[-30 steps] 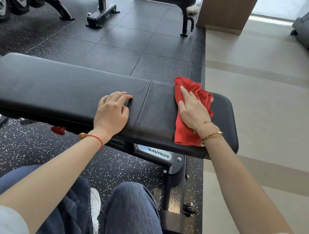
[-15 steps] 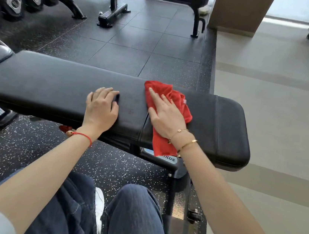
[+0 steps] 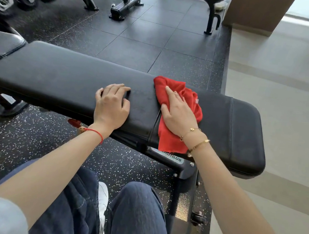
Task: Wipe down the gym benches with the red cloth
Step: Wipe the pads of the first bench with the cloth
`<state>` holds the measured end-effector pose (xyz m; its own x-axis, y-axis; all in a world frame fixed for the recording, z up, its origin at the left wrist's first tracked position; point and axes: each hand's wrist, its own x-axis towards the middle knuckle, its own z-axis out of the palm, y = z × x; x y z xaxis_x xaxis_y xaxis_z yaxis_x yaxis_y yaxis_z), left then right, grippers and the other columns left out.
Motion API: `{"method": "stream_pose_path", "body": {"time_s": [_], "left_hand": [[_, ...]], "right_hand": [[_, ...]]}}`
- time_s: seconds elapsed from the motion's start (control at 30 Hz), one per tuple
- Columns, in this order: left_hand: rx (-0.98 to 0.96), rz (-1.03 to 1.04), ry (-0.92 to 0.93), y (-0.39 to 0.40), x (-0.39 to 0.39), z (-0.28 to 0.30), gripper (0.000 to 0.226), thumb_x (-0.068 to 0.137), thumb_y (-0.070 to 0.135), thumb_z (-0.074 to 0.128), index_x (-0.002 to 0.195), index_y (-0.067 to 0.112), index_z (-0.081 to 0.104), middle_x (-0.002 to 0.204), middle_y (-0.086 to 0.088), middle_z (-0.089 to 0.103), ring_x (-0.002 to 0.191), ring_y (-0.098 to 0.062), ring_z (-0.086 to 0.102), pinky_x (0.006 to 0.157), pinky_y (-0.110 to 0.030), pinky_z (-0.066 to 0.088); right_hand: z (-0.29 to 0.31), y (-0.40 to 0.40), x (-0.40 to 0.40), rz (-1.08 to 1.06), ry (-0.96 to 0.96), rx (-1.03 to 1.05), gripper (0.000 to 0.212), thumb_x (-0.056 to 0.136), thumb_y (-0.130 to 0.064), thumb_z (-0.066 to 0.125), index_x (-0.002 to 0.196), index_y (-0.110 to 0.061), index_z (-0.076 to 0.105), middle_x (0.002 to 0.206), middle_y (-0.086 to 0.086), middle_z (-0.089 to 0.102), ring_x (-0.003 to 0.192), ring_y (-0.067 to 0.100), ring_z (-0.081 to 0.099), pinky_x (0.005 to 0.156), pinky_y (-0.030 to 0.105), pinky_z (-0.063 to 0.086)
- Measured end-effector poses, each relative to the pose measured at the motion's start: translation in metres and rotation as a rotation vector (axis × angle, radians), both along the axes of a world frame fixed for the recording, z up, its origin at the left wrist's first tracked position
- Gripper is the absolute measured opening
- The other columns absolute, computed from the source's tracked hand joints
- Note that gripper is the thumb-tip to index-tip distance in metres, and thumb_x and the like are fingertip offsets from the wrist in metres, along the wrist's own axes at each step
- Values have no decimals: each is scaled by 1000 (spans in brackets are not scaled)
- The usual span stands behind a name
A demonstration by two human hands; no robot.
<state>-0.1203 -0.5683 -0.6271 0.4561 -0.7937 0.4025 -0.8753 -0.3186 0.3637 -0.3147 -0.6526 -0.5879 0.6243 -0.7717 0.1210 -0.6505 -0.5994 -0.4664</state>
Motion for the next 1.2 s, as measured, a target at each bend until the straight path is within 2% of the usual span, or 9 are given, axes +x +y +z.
{"method": "stream_pose_path", "body": {"time_s": [0.13, 0.27, 0.43, 0.6, 0.77, 0.9, 0.97, 1.1, 1.2], "left_hand": [[5, 2, -7, 0, 0, 2, 39, 87, 21, 46, 122, 20, 62, 135, 0, 59, 130, -19, 47, 113, -47, 26], [-4, -14, 5, 1, 0, 2, 42, 85, 24, 41, 121, 19, 63, 134, 1, 60, 130, -19, 47, 112, -47, 26], [-14, -12, 1, 1, 2, 0, 42, 85, 24, 41, 121, 24, 63, 134, 3, 59, 130, -16, 47, 111, -46, 26], [18, -41, -10, 3, 0, -1, 41, 89, 22, 44, 126, 22, 60, 137, 1, 57, 132, -18, 44, 114, -47, 24], [86, -27, -18, 4, -6, 5, 40, 97, 20, 44, 134, 15, 55, 145, -5, 50, 140, -22, 37, 120, -53, 12], [73, -65, -9, 5, -21, 15, 41, 98, 21, 45, 138, 17, 52, 148, -3, 47, 144, -20, 32, 121, -52, 9], [68, -118, -23, 5, -34, 18, 42, 97, 22, 46, 139, 18, 52, 149, -3, 47, 145, -20, 32, 121, -52, 9], [87, -191, -16, 2, -54, 16, 44, 98, 24, 44, 141, 20, 49, 151, -1, 44, 146, -18, 29, 122, -51, 10], [102, -219, 7, -2, -60, 13, 44, 99, 24, 42, 142, 21, 47, 152, 0, 43, 147, -17, 28, 123, -50, 10]], "right_hand": [[-4, 32, 42, 123, 31, -67, 61, 97, -20, 40, 153, -10, 20, 154, 12, 35, 144, 26, 29, 121, 38, 14], [-12, 62, 23, 180, 55, -160, 60, 97, -23, 40, 154, -15, 21, 157, 4, 31, 147, 19, 24, 122, 34, 10], [-4, 44, -23, 100, -10, -71, 59, 94, -14, 46, 150, -15, 30, 155, 2, 35, 145, 18, 28, 121, 26, 13], [6, -8, -47, -134, 9, -1, 57, 93, -9, 44, 148, -11, 33, 150, 8, 42, 140, 24, 37, 115, 32, 26], [5, -14, -25, -152, 53, -31, 53, 94, -16, 43, 147, -9, 35, 156, 13, 30, 147, 23, 24, 121, 39, 11], [-1, 14, -41, -107, 34, -60, 48, 93, -14, 45, 141, -10, 42, 157, 13, 30, 147, 23, 24, 122, 38, 10], [-2, 25, -57, -100, 32, -86, 48, 92, -12, 45, 139, -10, 44, 156, 11, 31, 147, 23, 24, 122, 34, 8], [-5, 32, -96, -186, 19, -110, 48, 89, -7, 47, 136, -9, 47, 154, 12, 35, 145, 24, 27, 115, 17, -8], [-3, 14, -123, -322, 8, -74, 49, 88, -4, 47, 136, -8, 47, 153, 15, 36, 145, 25, 29, 120, 28, 0]]}}
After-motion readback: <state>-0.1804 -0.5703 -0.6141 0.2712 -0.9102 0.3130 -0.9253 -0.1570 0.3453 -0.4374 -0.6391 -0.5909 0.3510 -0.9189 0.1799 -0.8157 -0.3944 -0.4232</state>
